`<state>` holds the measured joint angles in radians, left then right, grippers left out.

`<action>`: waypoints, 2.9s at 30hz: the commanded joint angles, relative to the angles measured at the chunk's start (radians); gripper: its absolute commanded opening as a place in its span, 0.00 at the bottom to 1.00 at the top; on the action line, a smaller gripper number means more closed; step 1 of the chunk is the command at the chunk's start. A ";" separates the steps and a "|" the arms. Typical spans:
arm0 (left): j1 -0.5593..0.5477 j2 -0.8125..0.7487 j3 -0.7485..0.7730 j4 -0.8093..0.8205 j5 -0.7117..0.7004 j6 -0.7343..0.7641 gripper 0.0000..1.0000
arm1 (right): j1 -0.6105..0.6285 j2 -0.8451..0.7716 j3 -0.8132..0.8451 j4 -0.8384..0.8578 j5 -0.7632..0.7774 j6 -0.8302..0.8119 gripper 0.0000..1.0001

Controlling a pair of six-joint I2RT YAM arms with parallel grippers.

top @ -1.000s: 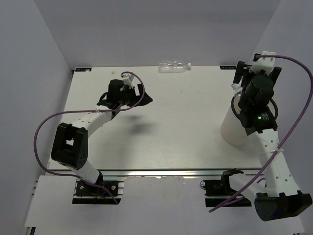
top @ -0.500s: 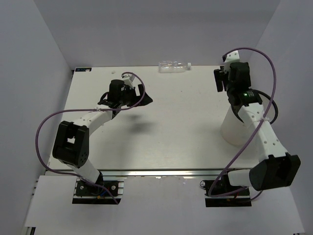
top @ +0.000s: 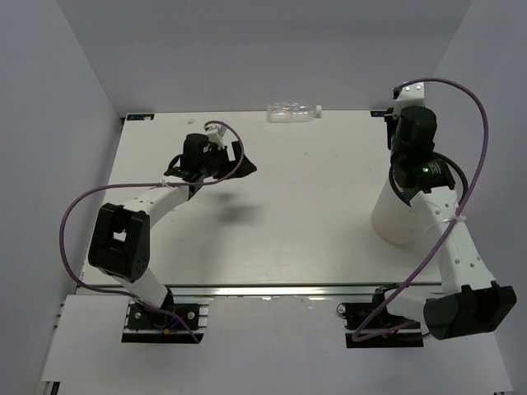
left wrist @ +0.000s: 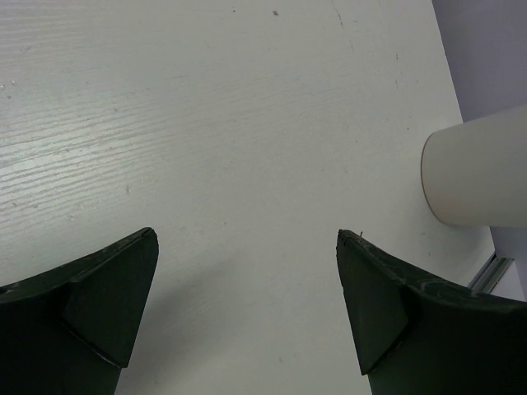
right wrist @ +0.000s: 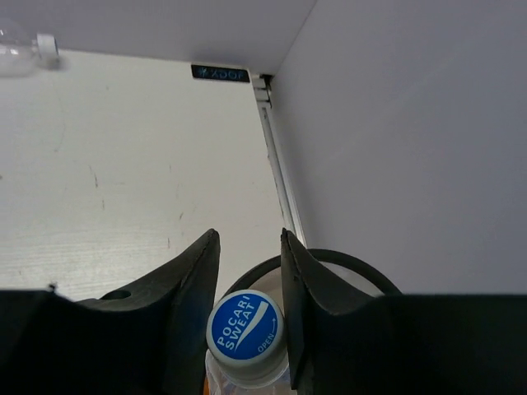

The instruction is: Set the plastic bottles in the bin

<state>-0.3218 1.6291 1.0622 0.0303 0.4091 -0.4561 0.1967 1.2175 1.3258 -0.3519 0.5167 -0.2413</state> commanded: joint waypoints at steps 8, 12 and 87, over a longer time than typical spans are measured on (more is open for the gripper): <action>0.012 -0.017 0.007 0.030 0.020 -0.003 0.98 | -0.006 -0.216 -0.144 0.417 0.124 0.063 0.00; 0.015 -0.015 0.010 0.029 0.028 -0.001 0.98 | -0.037 -0.288 -0.232 0.518 0.169 0.179 0.00; 0.204 0.092 0.120 -0.020 0.027 0.062 0.98 | 0.064 1.562 1.155 0.921 -0.360 0.589 0.89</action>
<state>-0.1238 1.7264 1.1545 0.0147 0.4061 -0.4187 0.2680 2.8056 2.4107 0.3653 0.1265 0.2913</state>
